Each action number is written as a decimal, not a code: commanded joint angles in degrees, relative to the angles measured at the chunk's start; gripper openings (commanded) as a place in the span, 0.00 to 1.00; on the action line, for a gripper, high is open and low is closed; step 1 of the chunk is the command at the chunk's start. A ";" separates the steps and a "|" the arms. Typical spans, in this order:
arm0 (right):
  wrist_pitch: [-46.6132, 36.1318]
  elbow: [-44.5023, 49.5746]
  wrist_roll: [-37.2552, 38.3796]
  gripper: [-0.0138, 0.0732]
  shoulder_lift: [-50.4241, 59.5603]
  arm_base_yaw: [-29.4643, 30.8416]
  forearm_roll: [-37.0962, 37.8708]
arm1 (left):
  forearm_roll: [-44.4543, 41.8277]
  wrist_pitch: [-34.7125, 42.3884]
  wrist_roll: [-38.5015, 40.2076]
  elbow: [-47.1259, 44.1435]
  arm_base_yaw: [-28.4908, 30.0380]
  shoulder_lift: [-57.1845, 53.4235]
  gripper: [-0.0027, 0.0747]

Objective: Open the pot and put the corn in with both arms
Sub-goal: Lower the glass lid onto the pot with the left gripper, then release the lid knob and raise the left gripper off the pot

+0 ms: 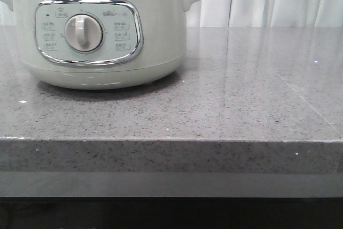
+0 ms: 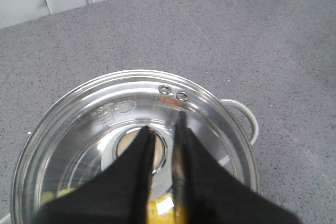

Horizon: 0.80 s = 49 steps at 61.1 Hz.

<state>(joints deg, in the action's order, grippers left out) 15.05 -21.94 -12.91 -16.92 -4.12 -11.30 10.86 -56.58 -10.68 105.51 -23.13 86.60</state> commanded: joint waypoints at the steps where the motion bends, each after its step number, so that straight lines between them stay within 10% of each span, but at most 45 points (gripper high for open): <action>1: -4.52 -1.46 -0.42 0.09 -0.33 0.35 -0.01 | 1.31 5.87 -0.32 -2.61 -0.22 -5.40 0.01; 49: -4.64 -1.46 -0.42 0.09 -0.33 0.35 -0.01 | 1.53 40.88 -0.32 -70.42 -0.22 -61.33 0.01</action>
<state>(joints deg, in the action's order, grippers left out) 15.05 -21.94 -12.91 -16.92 -4.12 -11.30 11.39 -21.66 -11.13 37.53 -23.13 29.47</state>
